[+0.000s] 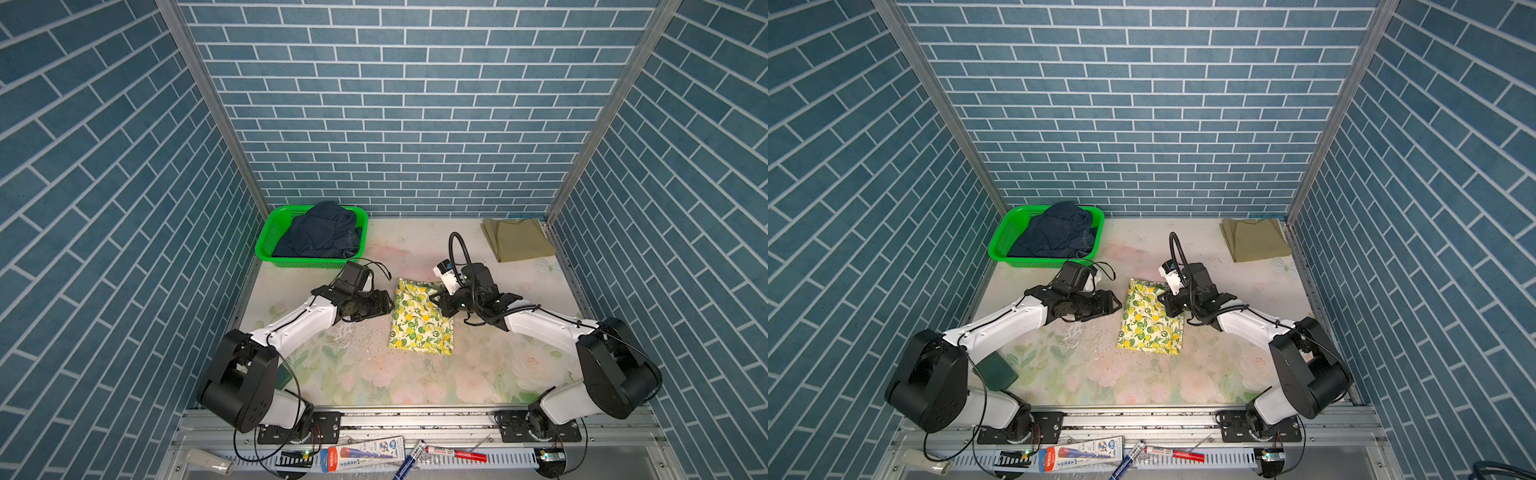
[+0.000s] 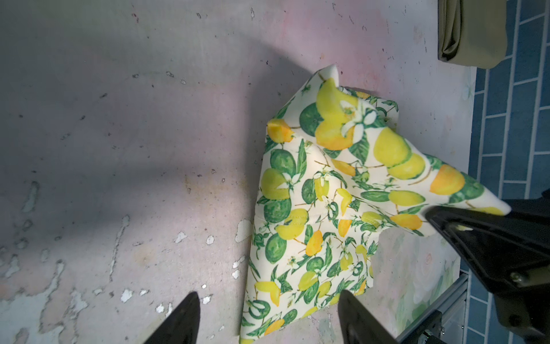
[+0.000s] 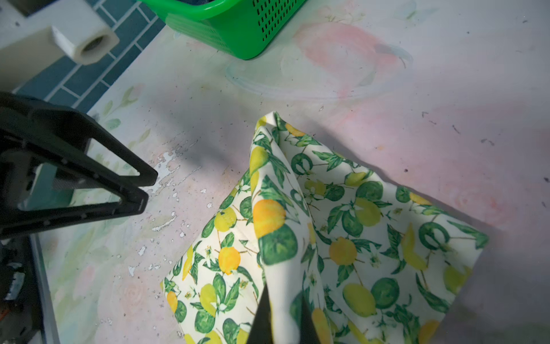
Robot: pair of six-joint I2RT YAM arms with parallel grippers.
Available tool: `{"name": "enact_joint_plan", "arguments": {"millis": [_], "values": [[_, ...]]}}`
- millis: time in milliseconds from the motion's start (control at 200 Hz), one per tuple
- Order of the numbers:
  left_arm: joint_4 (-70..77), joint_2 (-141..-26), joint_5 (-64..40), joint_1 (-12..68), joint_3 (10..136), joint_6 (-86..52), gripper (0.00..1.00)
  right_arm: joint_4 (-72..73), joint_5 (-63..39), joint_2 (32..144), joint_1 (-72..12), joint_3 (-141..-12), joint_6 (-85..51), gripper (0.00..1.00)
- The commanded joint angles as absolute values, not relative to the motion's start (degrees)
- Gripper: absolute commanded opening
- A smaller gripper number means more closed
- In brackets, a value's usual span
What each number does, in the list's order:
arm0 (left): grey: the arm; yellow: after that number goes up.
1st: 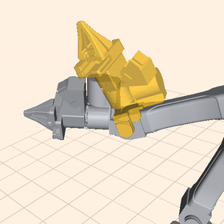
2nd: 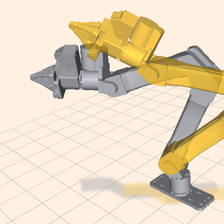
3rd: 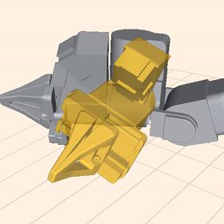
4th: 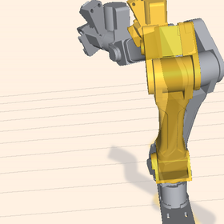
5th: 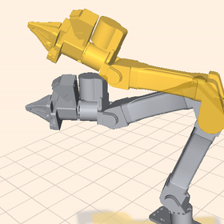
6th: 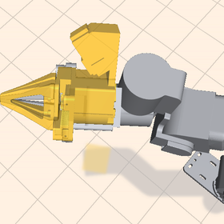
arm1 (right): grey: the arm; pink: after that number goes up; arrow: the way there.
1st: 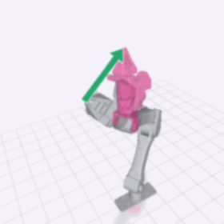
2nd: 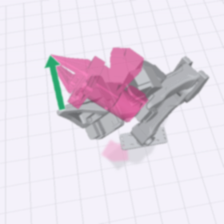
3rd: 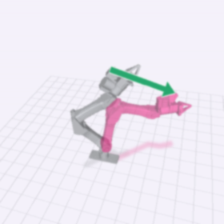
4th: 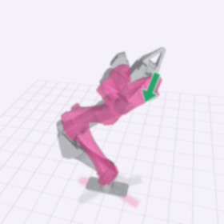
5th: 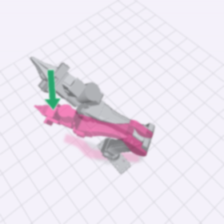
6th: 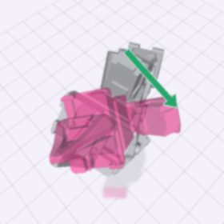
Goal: Fold and stack skirts
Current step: Smooth out the skirt at the center of the table.
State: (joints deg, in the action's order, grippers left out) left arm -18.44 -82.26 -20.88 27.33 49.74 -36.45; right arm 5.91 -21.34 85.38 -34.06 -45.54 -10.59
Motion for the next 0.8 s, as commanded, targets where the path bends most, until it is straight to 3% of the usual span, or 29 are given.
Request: {"name": "enact_joint_plan", "arguments": {"millis": [0,390,790], "values": [[-18.3,-83.1,-19.9,27.3,49.0,-35.3,0.73,8.6,-27.3,86.3,-31.3,-44.7,-14.9,0.00],[-18.7,-91.7,-9.6,37.1,51.2,-32.9,0.66,13.0,-33.5,93.4,-26.6,-46.0,-20.5,0.00],[-18.9,-93.4,-7.8,38.2,52.6,-33.0,0.65,11.9,-33.9,93.5,-24.8,-46.7,-24.1,0.00]]}}
